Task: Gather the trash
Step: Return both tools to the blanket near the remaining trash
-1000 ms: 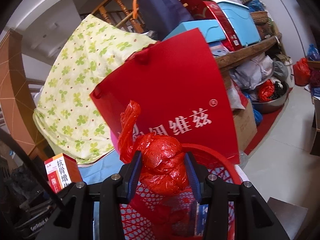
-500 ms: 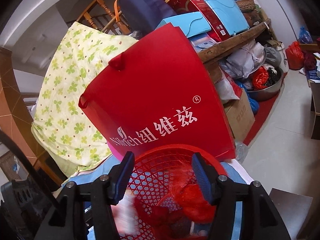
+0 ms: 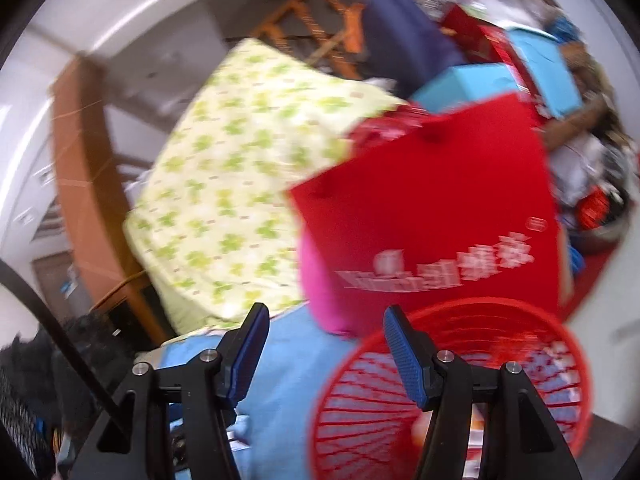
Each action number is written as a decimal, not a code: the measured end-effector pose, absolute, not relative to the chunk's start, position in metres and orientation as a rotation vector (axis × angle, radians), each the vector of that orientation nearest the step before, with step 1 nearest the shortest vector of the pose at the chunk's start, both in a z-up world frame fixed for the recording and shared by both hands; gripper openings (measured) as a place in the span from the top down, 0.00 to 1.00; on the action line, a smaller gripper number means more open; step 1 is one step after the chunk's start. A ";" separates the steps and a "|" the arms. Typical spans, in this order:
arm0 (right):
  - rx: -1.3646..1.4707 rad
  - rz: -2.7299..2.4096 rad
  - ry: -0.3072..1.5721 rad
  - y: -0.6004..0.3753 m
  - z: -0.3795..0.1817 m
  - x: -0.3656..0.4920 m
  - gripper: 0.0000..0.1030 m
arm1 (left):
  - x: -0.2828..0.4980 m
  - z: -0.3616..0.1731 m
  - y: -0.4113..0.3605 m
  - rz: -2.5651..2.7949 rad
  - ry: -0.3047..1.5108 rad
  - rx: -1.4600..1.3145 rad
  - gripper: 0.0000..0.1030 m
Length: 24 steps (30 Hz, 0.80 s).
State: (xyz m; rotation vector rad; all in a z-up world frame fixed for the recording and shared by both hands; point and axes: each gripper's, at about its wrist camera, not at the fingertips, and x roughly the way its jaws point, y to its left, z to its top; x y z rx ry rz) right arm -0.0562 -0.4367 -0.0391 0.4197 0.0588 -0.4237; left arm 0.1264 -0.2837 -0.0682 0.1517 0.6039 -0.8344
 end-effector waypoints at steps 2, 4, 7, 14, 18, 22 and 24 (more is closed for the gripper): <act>0.366 -0.357 0.052 -0.410 -0.037 -0.043 0.38 | 0.142 -0.070 -0.252 -0.756 0.600 0.146 0.27; 0.332 -0.300 0.065 -0.388 -0.038 -0.028 0.38 | 0.157 -0.073 -0.220 -0.671 0.599 0.138 0.27; 0.292 -0.231 0.115 -0.361 -0.046 -0.004 0.38 | 0.184 -0.083 -0.166 -0.507 0.590 0.144 0.27; 0.259 -0.138 0.404 -0.323 -0.092 0.075 0.37 | 0.247 -0.140 -0.083 -0.326 0.759 0.086 0.26; 0.331 -0.145 0.574 -0.333 -0.128 0.117 0.37 | 0.271 -0.176 -0.069 -0.254 0.842 0.085 0.26; 0.342 -0.212 0.632 -0.351 -0.155 0.149 0.37 | 0.284 -0.203 -0.070 -0.226 0.851 0.099 0.26; 0.364 -0.254 0.688 -0.368 -0.177 0.166 0.37 | 0.296 -0.217 -0.071 -0.218 0.858 0.094 0.26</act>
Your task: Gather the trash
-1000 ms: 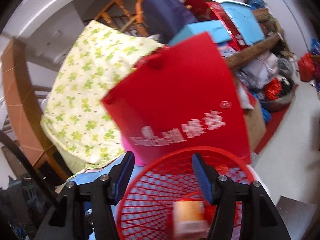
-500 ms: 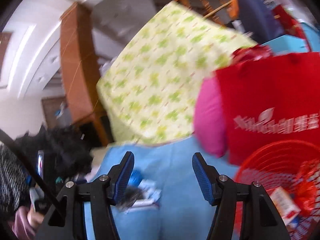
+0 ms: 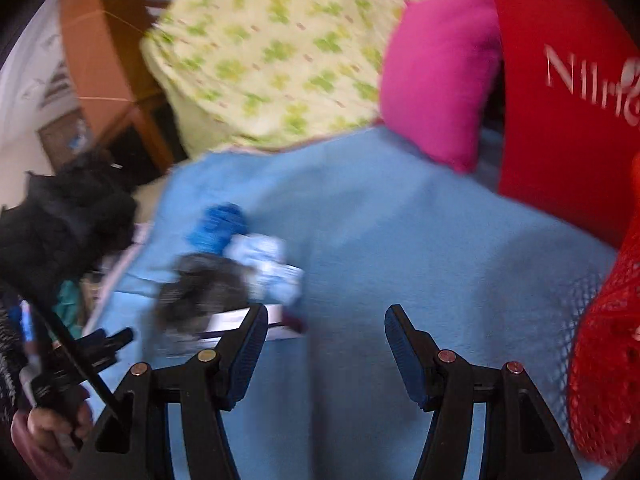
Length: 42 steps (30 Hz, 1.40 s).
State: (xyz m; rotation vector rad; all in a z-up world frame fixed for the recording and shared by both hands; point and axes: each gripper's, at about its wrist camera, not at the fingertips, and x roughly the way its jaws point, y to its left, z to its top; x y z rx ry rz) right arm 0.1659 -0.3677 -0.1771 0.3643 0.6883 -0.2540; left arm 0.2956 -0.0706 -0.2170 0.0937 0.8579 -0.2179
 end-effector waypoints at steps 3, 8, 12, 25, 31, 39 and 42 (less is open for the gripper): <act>0.351 -0.322 0.730 -0.387 -0.199 0.187 0.37 | 0.307 -0.236 -0.074 -0.206 0.845 0.101 0.26; 0.215 -0.361 0.755 -0.400 -0.226 0.205 0.37 | 0.308 -0.247 -0.078 -0.164 0.797 0.135 0.09; 0.162 -0.336 0.775 -0.400 -0.235 0.209 0.19 | 0.317 -0.252 -0.064 -0.156 0.836 0.059 0.00; 0.095 -0.299 0.818 -0.390 -0.241 0.213 0.00 | 0.316 -0.255 -0.057 -0.177 0.836 0.030 0.00; 0.093 -0.300 0.819 -0.389 -0.241 0.213 0.00 | 0.316 -0.255 -0.057 -0.177 0.836 0.029 0.00; 0.093 -0.300 0.819 -0.389 -0.241 0.213 0.00 | 0.317 -0.255 -0.057 -0.177 0.836 0.029 0.00; 0.093 -0.300 0.819 -0.389 -0.241 0.213 0.00 | 0.317 -0.254 -0.057 -0.177 0.836 0.029 0.00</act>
